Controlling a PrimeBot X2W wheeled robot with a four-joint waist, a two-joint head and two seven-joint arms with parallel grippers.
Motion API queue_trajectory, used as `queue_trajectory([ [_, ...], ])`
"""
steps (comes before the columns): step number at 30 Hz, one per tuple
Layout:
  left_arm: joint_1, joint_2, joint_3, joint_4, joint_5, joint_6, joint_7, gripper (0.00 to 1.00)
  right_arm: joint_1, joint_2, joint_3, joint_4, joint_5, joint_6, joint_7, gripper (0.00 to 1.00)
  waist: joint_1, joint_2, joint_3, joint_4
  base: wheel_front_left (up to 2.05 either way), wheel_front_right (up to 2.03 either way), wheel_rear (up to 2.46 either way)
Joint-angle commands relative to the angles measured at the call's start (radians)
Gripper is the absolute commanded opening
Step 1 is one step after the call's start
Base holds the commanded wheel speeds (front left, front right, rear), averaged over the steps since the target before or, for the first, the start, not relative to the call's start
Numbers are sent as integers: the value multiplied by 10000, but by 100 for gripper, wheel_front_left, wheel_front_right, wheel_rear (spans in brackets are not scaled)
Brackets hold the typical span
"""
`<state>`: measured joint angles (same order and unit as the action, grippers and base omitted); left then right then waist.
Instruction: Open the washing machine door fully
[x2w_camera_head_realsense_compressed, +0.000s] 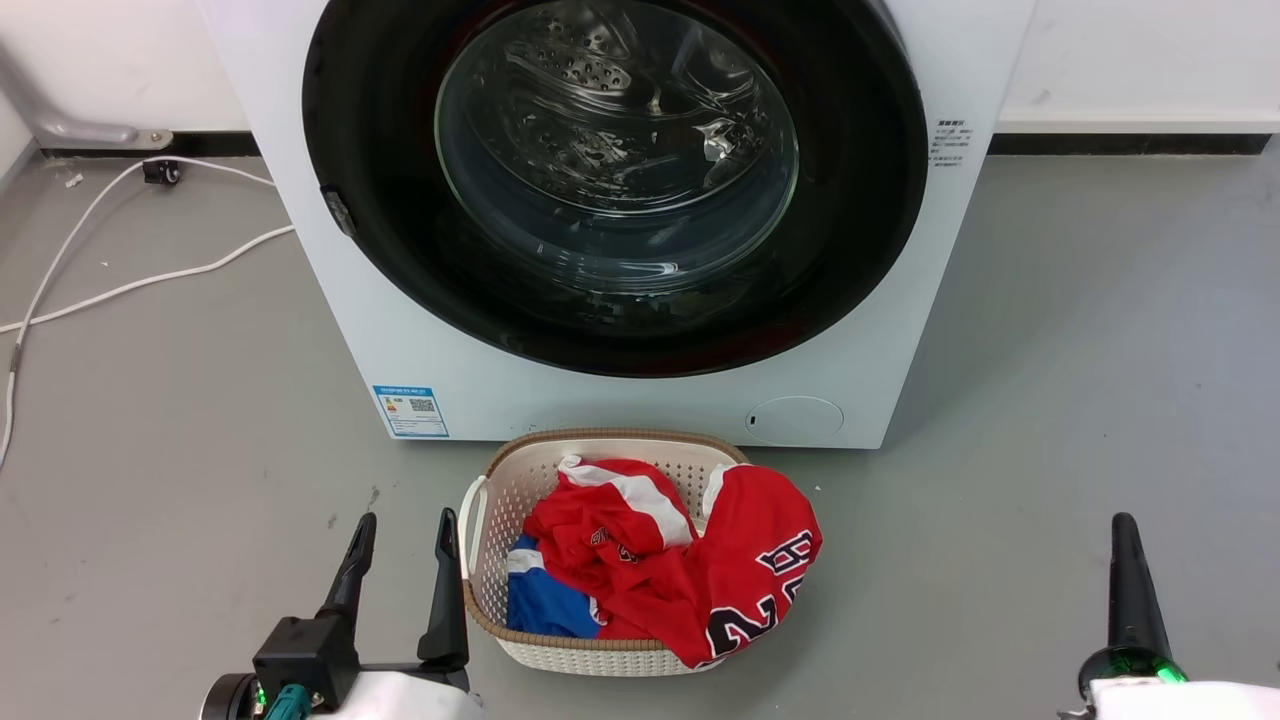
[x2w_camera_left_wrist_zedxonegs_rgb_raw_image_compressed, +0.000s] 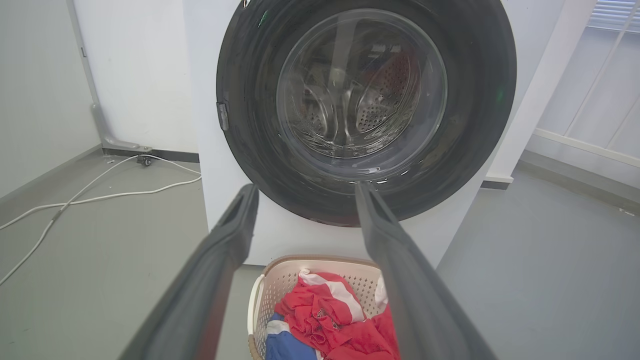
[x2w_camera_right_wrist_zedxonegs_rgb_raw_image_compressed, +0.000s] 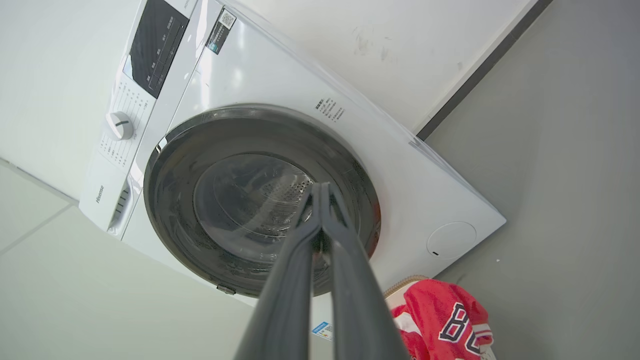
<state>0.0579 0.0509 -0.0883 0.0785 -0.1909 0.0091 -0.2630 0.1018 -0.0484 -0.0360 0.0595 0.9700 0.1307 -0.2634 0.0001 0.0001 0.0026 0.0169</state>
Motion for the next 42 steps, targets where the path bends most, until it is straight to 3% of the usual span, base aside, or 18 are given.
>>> queue_trajectory([
  [1, 91, -11, 28, 22, -35, 5, -28, 100, -105, -37, -35, 16, 322, 0, -21, 0, -1, -1, -6, -2, 0, 0, 0],
  [11, 117, -11, 67, 12, -61, -26, -28, 100, -143, -14, 556, -108, 5789, 0, 99, 0, -1, -1, -14, -24, 0, 0, 0],
  [18, 98, -11, 79, -13, -42, -42, -28, 100, 204, -20, 182, -763, 7965, 0, 1374, 0, -1, -1, 26, -16, 0, 0, 0],
  [23, 119, -11, 73, -58, -52, -14, -28, 100, 353, -18, -34, -902, 7988, 0, 2106, 0, -1, -1, 57, -14, 0, 0, 0],
  [31, 21, -11, 42, -187, -42, 21, -28, 100, 286, -20, -46, -854, 7784, 0, 2156, 0, -1, -1, 186, 3, 0, 0, 0],
  [36, -307, -11, 44, -394, 59, 53, -28, 100, -638, -20, -559, -476, 7546, 0, 2178, 0, -1, -1, 657, 96, 0, 0, 0],
  [42, -682, -11, 8, -621, 175, 167, -28, 100, -2052, -501, -1459, 143, 7313, 0, 2449, 0, -1, -1, 1369, 202, 0, 0, 0],
])
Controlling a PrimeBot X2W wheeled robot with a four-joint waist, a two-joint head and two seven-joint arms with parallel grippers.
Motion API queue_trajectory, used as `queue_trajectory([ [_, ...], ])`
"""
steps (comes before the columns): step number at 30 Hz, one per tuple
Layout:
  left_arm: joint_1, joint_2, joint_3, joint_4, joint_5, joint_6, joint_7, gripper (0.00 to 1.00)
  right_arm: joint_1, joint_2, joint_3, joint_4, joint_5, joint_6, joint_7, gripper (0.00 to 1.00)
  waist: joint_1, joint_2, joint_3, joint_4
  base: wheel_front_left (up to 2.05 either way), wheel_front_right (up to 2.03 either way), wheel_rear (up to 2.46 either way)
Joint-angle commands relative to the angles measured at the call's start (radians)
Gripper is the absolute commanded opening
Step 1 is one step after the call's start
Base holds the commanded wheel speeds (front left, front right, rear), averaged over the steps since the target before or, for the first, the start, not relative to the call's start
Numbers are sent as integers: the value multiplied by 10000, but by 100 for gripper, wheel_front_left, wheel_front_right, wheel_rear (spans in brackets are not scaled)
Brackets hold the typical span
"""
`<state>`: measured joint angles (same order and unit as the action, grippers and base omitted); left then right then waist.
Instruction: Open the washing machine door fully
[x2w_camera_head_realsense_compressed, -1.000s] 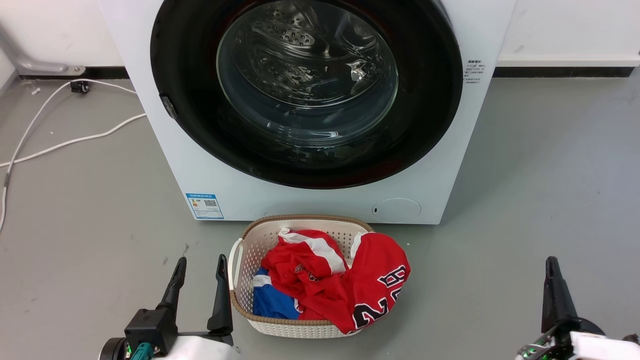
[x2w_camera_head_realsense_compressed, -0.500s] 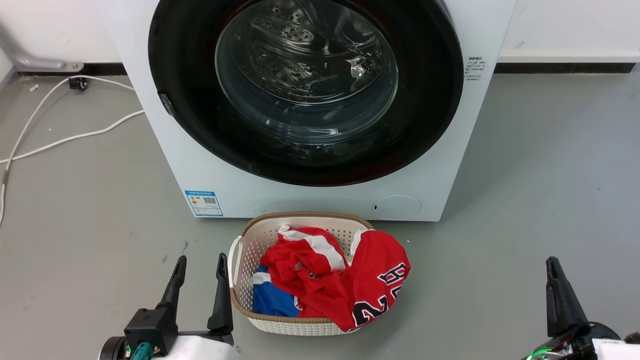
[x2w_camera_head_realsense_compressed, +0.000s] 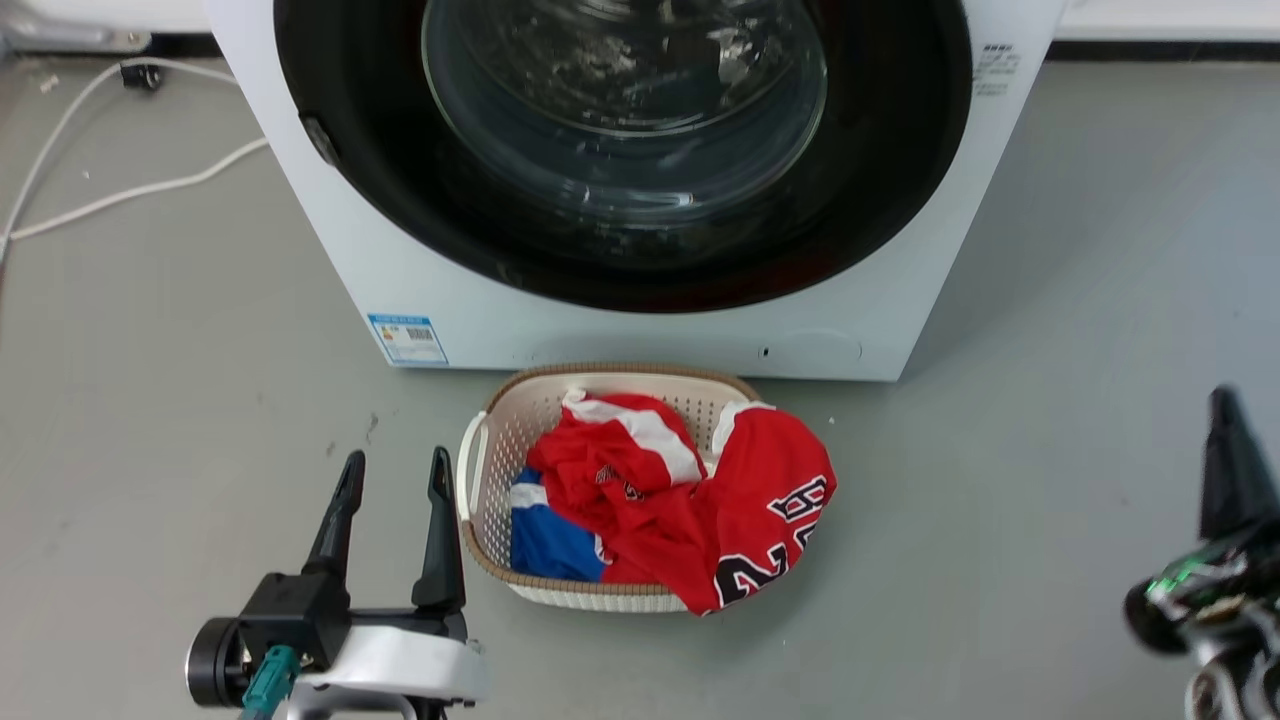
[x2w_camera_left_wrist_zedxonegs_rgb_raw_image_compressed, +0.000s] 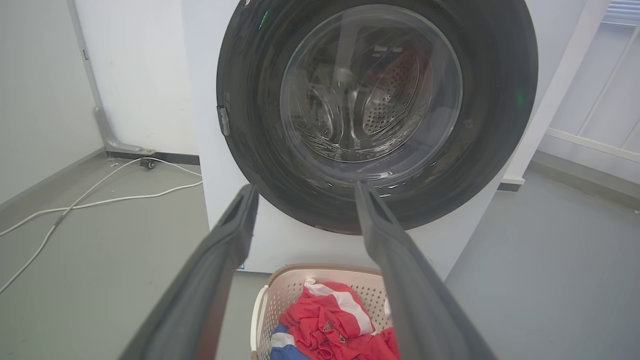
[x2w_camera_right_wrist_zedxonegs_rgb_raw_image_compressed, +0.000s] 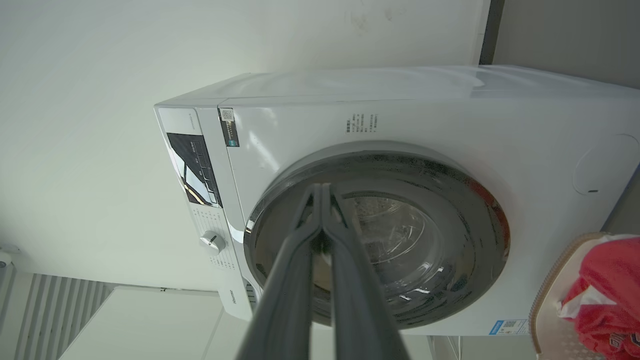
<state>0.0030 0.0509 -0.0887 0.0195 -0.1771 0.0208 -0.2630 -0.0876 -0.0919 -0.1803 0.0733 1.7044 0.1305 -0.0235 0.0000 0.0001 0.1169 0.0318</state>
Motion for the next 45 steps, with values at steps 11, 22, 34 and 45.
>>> queue_trajectory([
  [11, -1211, -13, -60, -336, 234, -21, -28, 100, -3657, -1585, -610, 1470, -369, 4, 1148, 0, 0, -1, 2088, 237, 0, 0, 0],
  [22, -2289, -13, -377, -588, 244, -53, -28, 100, -7165, -2952, -109, 3276, -878, 2, 2207, 0, 0, -1, 3668, 706, 0, 0, 0],
  [34, -2781, -13, -567, -582, -33, 18, -28, 100, -9530, -3663, 1139, 4390, -1554, 2, 3646, 0, 0, -1, 4524, 1164, 0, 0, 0],
  [45, -2781, -11, -726, -598, -237, 134, -28, 100, -10654, -3697, 2156, 5058, -2315, 4, 4366, 0, 0, -1, 4636, 1420, 0, 0, 0],
])
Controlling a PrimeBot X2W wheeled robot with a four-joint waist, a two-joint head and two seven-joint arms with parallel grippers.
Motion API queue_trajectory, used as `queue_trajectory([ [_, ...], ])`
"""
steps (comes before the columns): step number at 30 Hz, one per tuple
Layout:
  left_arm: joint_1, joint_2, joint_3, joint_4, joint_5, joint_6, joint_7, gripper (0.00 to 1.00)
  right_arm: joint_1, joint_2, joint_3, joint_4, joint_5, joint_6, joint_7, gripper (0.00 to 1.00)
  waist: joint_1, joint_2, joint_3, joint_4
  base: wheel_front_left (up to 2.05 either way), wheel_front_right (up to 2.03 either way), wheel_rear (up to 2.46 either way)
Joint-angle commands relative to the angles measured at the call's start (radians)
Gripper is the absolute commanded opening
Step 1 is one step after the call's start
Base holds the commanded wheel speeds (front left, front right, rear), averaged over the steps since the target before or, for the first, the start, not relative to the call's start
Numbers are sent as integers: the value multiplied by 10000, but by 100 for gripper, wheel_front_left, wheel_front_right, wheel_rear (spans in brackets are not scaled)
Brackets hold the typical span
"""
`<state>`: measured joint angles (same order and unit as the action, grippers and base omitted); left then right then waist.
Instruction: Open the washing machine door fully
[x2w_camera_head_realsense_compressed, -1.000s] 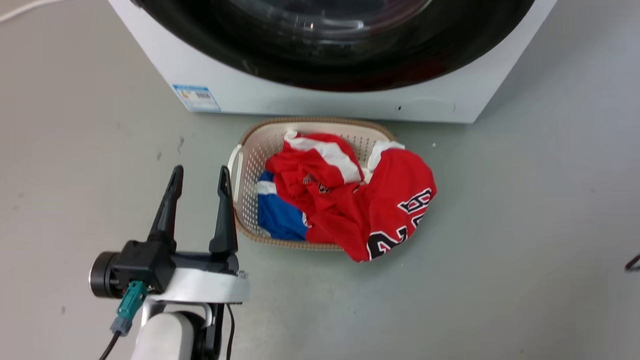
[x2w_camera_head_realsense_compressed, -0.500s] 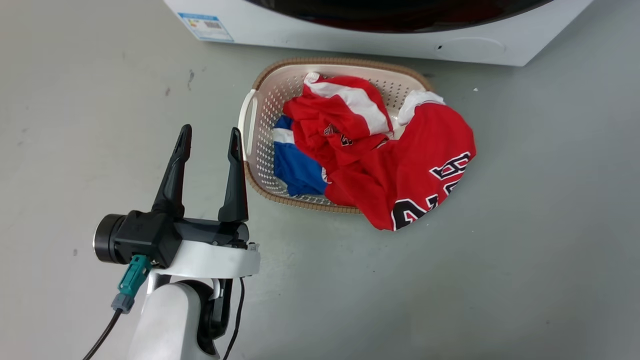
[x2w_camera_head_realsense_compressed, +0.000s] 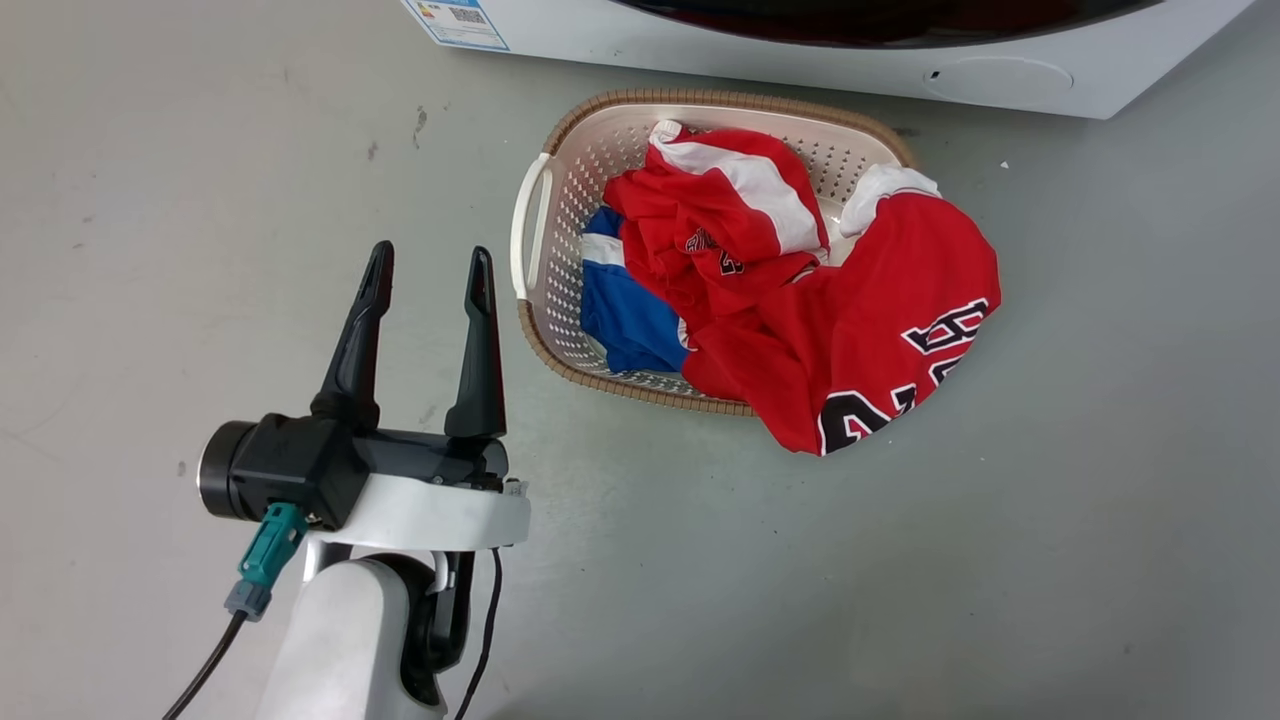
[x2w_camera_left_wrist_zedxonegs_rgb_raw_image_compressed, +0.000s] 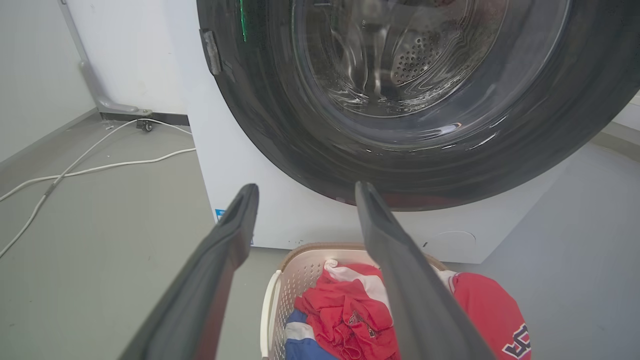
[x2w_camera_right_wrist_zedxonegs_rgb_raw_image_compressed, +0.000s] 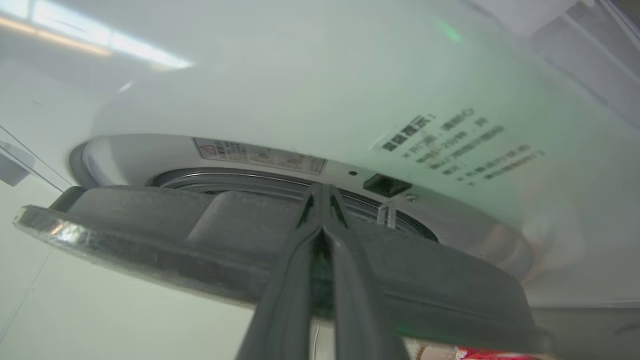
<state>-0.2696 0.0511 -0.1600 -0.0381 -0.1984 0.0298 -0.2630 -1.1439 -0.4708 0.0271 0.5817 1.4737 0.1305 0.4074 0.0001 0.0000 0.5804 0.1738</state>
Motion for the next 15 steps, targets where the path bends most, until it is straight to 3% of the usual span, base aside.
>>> queue_trajectory([
  [1, -57, -15, -19, -24, -37, 45, -28, 100, -141, 126, 156, 14, -52, 4, 118, 0, -1, 0, 12, 9, 0, 0, 0],
  [8, -121, -13, -32, 3, -57, 54, -28, 100, -326, 439, 590, -1, -145, 5, 543, 0, -1, 0, 109, -13, 0, 0, 0],
  [15, -28, -13, 62, 102, -38, 7, -28, 100, 702, 389, 763, -724, 81, 12, 1006, 0, -1, 0, -244, -168, 0, 0, 0],
])
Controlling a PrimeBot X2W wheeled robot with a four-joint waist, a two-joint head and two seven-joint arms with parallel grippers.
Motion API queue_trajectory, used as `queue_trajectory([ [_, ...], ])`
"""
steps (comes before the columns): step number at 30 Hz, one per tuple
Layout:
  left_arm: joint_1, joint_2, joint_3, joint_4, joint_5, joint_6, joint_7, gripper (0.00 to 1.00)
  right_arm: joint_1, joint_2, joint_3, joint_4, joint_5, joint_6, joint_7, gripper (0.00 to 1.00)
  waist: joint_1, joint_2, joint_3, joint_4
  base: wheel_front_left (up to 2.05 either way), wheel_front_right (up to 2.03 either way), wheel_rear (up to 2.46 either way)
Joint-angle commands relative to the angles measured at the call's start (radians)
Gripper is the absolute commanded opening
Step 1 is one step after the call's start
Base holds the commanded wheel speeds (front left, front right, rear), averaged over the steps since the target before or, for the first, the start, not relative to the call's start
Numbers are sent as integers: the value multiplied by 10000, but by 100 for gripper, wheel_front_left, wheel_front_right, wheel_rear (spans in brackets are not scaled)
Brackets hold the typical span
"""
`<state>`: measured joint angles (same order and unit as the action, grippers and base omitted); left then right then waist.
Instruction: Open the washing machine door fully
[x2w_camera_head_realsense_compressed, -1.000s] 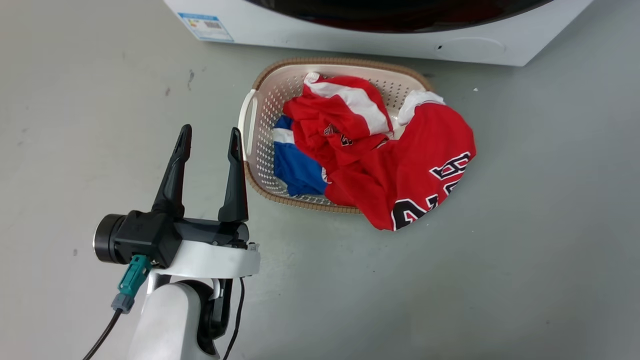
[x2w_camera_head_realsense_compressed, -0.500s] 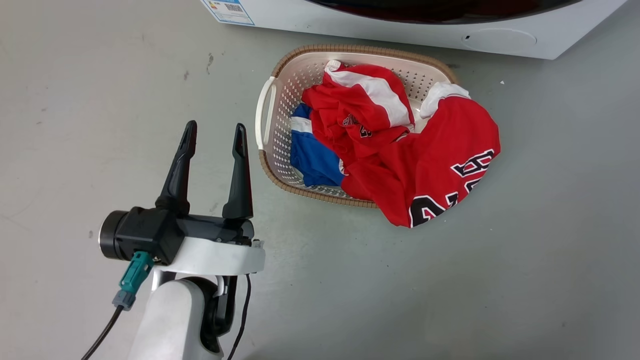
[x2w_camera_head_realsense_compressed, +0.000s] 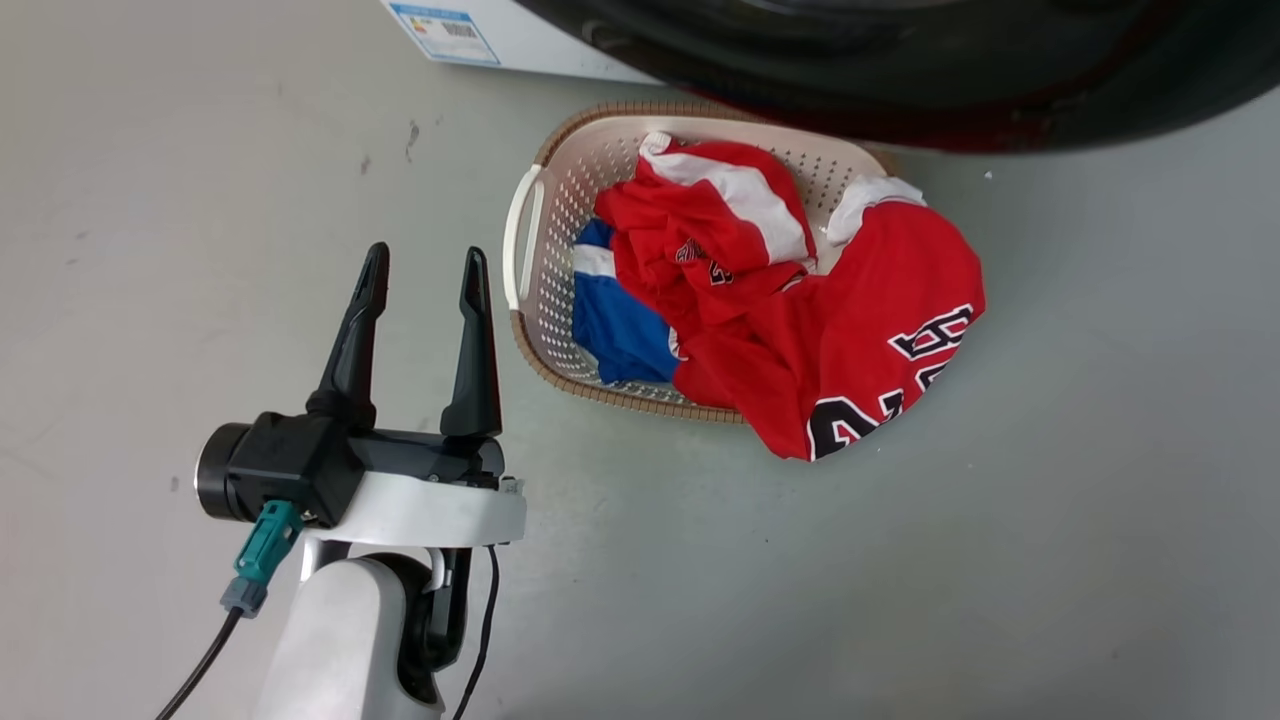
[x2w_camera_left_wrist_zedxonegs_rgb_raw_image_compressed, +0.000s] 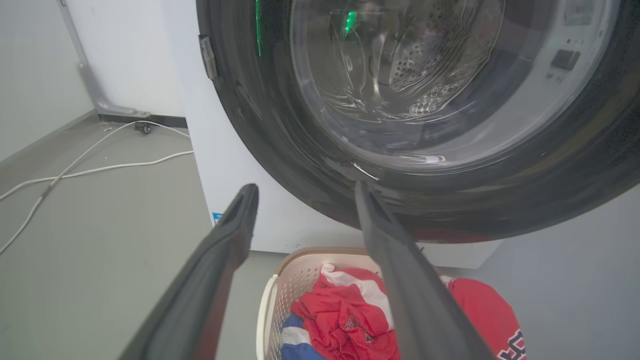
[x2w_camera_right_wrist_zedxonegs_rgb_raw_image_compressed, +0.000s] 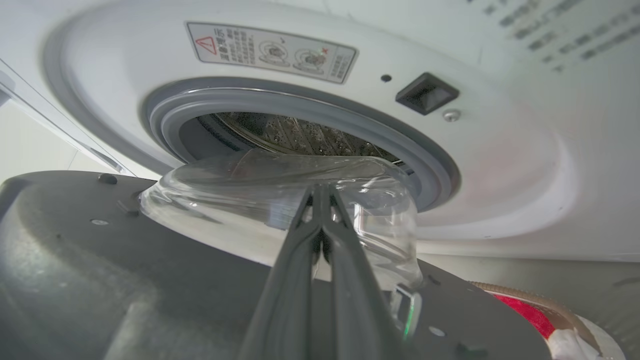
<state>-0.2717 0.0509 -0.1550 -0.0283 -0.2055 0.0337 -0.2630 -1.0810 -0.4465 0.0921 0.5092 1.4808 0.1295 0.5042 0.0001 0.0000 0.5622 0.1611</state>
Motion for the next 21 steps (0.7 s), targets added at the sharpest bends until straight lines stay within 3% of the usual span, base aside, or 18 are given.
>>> queue_trajectory([
  [1, 21, -11, 51, 6, 47, -38, -28, 100, 244, 108, 114, -128, 62, 23, 110, 0, -1, 0, -133, -71, 0, 0, 0],
  [12, 213, -11, 200, 54, 150, -142, -28, 100, 2063, -23, 405, -1680, 410, 23, 819, 0, -1, 0, -651, -371, 0, 0, 0],
  [21, 414, -11, 268, 175, 321, -213, -28, 100, 3403, 296, 544, -2973, 813, 23, 970, 0, -1, 0, -1060, -329, 0, 0, 0],
])
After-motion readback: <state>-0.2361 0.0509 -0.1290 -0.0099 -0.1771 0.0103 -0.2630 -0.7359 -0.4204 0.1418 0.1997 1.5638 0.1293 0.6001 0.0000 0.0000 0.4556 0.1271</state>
